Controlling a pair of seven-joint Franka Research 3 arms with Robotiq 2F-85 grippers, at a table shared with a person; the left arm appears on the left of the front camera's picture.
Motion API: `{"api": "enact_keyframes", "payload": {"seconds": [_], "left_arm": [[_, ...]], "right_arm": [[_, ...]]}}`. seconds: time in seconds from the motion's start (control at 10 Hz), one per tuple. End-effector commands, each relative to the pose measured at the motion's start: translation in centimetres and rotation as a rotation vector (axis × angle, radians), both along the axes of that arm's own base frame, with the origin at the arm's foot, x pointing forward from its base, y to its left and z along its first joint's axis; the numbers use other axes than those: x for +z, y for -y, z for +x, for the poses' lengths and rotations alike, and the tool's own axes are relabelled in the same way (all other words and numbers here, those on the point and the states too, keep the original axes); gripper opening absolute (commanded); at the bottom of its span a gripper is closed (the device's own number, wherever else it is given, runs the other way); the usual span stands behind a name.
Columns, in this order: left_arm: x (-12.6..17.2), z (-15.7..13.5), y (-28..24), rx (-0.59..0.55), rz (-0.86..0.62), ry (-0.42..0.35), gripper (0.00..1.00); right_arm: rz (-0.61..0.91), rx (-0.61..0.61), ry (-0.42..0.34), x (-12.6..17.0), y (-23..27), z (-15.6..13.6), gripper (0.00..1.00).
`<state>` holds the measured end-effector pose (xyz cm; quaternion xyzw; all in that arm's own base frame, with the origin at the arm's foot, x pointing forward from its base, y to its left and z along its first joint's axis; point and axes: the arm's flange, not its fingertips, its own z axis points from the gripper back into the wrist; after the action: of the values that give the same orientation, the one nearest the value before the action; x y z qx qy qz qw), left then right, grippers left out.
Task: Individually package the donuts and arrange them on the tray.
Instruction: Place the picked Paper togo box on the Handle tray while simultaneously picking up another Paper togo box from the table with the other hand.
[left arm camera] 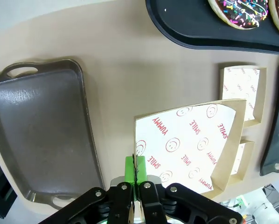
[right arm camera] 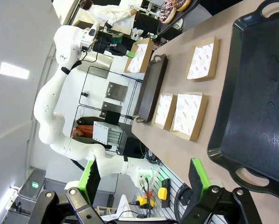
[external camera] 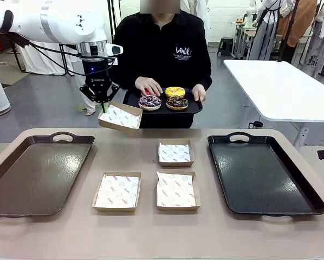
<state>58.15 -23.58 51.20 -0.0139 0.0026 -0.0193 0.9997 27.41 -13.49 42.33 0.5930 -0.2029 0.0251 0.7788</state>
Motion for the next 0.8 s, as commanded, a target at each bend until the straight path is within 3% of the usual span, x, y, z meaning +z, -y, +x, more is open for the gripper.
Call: {"api": "enact_keyframes", "payload": {"seconds": [0.0, 0.7], "left_arm": [[0.04, 0.08, -0.01, 0.001, -0.001, 0.004, 0.0], [0.04, 0.08, -0.01, 0.001, -0.001, 0.004, 0.0]], "right_arm": [[0.012, 0.002, 0.008, 0.01, 0.05, -0.04, 1.0], [0.012, 0.002, 0.008, 0.01, 0.05, -0.04, 1.0]]}}
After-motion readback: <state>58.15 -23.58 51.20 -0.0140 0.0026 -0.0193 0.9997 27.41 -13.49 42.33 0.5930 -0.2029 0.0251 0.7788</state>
